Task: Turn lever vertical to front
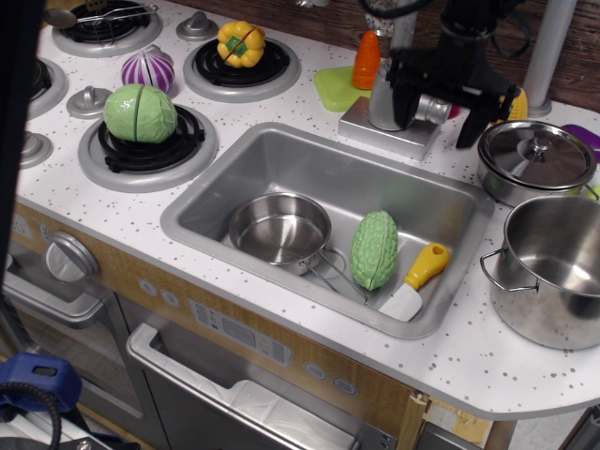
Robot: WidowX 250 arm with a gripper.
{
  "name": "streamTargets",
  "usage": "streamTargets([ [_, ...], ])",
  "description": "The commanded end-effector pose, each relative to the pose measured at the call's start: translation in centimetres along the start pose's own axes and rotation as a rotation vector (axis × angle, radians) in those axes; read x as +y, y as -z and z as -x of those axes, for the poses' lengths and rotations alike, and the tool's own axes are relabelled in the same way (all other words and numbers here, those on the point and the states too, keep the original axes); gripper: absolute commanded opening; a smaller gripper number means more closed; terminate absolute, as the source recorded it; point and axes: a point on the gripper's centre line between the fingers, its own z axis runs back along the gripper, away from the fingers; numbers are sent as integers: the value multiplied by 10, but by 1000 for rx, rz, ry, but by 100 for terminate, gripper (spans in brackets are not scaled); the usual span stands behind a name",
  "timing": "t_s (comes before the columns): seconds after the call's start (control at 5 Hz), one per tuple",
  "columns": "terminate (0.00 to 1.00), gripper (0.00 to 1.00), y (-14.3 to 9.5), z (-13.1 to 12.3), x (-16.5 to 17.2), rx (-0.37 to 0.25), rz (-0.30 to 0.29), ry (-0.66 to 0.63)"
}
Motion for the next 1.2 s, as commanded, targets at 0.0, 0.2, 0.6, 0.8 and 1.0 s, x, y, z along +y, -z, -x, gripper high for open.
streamTargets([
  [0.0,0,100,-46,-27,-2,-216,-66,15],
  [0.2,0,100,-49,-37,2,-246,-67,36],
  [0.6,0,100,-43,-56,18,-263,-20,77],
  [0.8,0,100,-39,-61,22,-284,-14,91],
  [1.0,0,100,-33,-64,23,-293,8,88],
])
